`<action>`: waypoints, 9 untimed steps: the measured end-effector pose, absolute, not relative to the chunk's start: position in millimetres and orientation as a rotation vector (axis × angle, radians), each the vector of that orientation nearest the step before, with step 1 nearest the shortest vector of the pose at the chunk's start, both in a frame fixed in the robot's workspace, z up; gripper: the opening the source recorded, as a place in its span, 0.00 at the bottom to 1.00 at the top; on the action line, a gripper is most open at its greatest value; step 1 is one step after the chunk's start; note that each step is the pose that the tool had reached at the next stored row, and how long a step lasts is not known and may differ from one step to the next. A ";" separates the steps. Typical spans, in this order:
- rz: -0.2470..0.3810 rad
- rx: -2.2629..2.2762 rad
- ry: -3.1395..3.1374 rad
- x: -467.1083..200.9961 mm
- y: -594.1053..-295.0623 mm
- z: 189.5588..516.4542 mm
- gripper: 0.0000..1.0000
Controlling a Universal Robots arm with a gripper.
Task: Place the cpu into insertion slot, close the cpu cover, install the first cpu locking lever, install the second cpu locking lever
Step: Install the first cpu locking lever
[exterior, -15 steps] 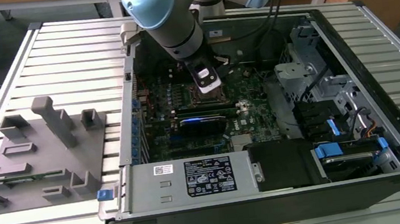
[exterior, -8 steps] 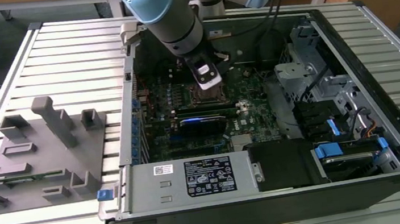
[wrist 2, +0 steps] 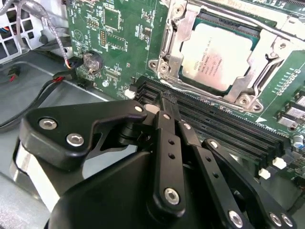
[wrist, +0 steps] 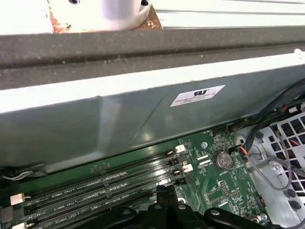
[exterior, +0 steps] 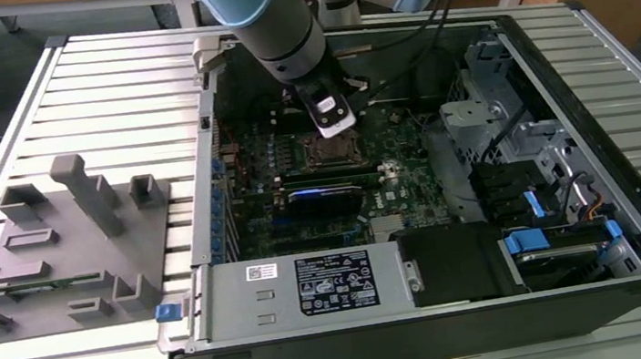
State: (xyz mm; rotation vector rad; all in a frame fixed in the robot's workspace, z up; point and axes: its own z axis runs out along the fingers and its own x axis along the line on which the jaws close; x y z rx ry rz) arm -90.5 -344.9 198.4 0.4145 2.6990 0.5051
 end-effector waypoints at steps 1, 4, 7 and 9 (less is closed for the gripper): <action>0.505 0.415 2.699 -90.5 -344.9 198.4 0.11; 0.490 0.417 2.709 -90.4 -344.9 198.6 0.11; 0.460 0.428 2.750 -89.9 -344.9 198.7 0.11; 0.438 0.435 2.779 -89.5 -344.9 198.8 0.11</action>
